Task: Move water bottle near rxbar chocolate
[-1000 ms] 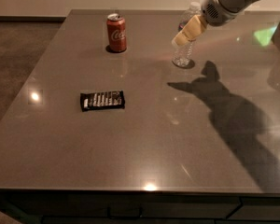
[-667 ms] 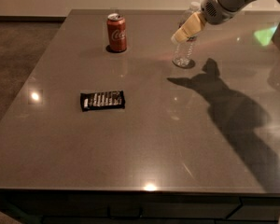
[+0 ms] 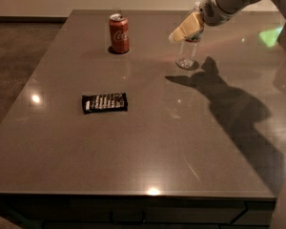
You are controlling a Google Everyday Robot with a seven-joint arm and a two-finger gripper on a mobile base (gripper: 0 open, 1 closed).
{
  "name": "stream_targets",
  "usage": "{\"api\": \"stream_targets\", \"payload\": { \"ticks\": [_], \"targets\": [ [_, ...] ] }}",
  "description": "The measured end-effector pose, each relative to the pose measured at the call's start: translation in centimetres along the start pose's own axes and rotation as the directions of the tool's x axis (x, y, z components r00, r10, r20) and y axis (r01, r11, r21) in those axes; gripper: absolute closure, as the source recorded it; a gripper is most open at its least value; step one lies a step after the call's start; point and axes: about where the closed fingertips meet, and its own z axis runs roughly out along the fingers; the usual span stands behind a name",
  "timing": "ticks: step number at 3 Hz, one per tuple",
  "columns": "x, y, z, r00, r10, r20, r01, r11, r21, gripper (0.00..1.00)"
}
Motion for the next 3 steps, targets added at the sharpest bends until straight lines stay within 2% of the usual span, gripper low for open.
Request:
{"api": "stream_targets", "payload": {
  "ticks": [1, 2, 3],
  "targets": [
    [-0.54, -0.07, 0.50, 1.000, 0.005, 0.027, -0.005, 0.9998, -0.020, 0.17],
    [-1.01, -0.03, 0.36, 0.998, -0.012, 0.062, 0.014, 0.9991, -0.039, 0.51],
    [-1.34, 0.51, -0.07, 0.996, -0.035, 0.081, 0.039, 0.9974, -0.060, 0.72]
  ]
}}
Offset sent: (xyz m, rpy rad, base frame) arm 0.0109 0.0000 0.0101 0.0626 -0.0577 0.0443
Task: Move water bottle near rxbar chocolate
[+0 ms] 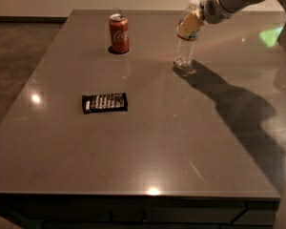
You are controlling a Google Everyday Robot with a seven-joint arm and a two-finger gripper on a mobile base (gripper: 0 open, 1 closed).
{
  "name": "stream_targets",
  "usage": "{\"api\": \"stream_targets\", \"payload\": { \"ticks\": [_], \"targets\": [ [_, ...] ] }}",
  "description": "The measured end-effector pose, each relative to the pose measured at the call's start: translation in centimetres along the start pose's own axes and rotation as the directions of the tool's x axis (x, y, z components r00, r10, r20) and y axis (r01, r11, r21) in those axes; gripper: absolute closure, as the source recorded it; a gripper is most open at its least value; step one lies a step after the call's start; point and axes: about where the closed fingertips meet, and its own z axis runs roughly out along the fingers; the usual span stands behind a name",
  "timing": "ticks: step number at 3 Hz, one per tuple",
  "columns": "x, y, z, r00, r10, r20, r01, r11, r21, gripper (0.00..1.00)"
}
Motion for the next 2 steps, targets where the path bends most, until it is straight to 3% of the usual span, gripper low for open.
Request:
{"api": "stream_targets", "payload": {
  "ticks": [1, 2],
  "targets": [
    [-1.5, 2.8, -0.9, 0.997, -0.069, 0.040, 0.072, 0.9943, -0.078, 0.95],
    [-3.3, 6.8, -1.5, 0.984, -0.156, 0.092, 0.169, 0.9708, -0.170, 1.00]
  ]
}}
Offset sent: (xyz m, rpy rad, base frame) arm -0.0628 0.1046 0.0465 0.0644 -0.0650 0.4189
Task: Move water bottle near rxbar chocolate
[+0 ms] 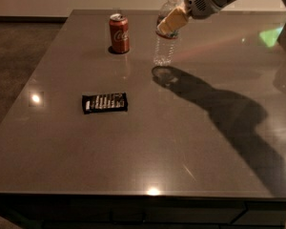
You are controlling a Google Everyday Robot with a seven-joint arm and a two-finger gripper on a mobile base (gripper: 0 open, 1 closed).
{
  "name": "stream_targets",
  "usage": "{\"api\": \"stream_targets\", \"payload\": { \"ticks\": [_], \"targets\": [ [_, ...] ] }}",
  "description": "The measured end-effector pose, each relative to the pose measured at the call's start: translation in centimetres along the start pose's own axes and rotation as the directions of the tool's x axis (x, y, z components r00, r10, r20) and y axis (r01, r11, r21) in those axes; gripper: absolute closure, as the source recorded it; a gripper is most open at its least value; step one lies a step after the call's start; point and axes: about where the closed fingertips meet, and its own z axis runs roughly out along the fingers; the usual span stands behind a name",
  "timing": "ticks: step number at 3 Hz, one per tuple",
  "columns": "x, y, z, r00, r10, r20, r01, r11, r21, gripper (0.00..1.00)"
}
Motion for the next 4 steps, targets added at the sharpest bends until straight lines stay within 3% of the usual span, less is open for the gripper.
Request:
{"api": "stream_targets", "payload": {
  "ticks": [1, 3, 4],
  "targets": [
    [-1.5, 3.6, 0.8, 0.996, -0.084, 0.015, 0.084, 0.9931, -0.081, 1.00],
    [-2.9, 9.8, 3.3, 0.975, -0.221, 0.029, 0.222, 0.9550, -0.197, 1.00],
    [-3.0, 10.9, 4.3, 0.970, -0.243, 0.027, 0.243, 0.9455, -0.217, 1.00]
  ]
}}
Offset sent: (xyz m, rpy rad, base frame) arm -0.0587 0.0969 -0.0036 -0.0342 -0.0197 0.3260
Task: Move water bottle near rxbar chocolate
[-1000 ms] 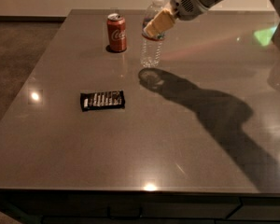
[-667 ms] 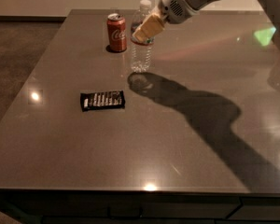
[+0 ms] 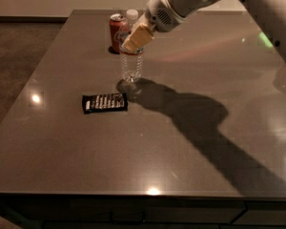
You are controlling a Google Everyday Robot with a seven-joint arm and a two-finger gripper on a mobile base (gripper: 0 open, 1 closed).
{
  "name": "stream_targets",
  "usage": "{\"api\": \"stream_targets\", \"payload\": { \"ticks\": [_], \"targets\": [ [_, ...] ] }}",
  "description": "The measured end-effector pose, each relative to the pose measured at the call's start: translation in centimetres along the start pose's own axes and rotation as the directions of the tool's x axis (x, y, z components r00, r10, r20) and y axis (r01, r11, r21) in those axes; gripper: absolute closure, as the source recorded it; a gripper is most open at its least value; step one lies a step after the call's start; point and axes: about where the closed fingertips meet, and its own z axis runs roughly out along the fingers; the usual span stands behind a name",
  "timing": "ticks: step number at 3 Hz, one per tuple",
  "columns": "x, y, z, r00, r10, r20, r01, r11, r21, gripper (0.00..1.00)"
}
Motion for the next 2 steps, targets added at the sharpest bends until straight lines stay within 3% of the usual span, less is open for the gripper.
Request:
{"api": "stream_targets", "payload": {
  "ticks": [2],
  "targets": [
    [-0.14, 1.10, 1.61, 1.000, -0.020, -0.014, 0.019, 0.9982, -0.058, 1.00]
  ]
}}
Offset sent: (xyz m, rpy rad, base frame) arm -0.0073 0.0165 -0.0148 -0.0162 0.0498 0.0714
